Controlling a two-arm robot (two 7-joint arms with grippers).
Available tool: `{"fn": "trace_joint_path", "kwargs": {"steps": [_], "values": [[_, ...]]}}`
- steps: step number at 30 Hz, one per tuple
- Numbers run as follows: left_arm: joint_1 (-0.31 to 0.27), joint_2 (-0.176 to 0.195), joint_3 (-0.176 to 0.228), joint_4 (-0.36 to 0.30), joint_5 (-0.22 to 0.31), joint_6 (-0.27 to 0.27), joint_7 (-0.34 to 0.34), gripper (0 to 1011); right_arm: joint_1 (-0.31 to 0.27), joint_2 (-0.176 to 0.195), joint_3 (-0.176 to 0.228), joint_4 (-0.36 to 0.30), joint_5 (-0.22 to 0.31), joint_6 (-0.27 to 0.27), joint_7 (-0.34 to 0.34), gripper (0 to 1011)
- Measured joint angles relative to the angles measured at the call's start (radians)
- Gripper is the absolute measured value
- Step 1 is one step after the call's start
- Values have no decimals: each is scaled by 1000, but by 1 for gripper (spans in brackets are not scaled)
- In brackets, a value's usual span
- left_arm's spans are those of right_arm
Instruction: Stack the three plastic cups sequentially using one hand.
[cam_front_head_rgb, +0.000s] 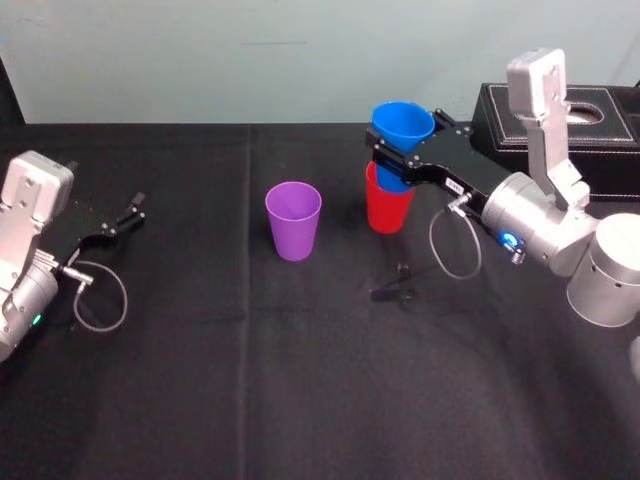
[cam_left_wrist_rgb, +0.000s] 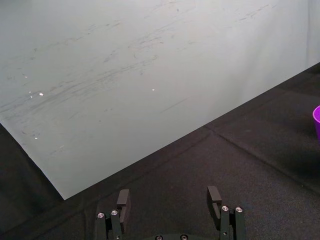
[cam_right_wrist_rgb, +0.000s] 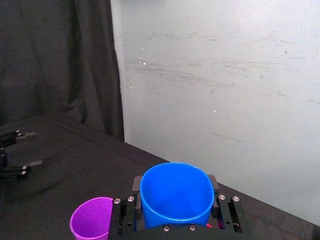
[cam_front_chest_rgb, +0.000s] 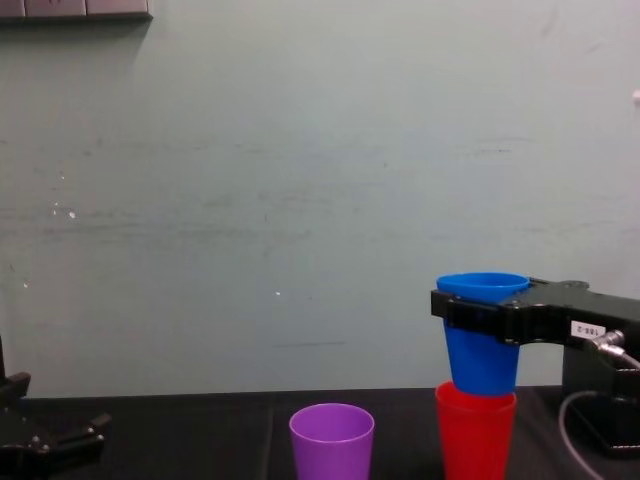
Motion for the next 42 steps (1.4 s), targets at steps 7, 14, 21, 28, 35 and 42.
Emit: {"fn": "trace_joint_path", "kwargs": {"steps": [7, 14, 21, 28, 35, 42], "values": [[0, 0, 0, 0, 0, 0, 0, 1005, 34, -29, -6, 61, -8, -25, -12, 739], [0, 0, 0, 0, 0, 0, 0, 1005, 58, -50, -10, 113, -19, -40, -14, 739], [0, 0, 0, 0, 0, 0, 0, 1005, 64, -58, -9, 140, -26, -55, -13, 741], [0, 0, 0, 0, 0, 0, 0, 1005, 67, -62, -4, 160, -33, -67, -12, 739], [0, 0, 0, 0, 0, 0, 0, 1005, 75, -70, -2, 179, -38, -78, -7, 739], [0, 0, 0, 0, 0, 0, 0, 1005, 90, -80, -1, 214, -44, -101, 3, 739]]}}
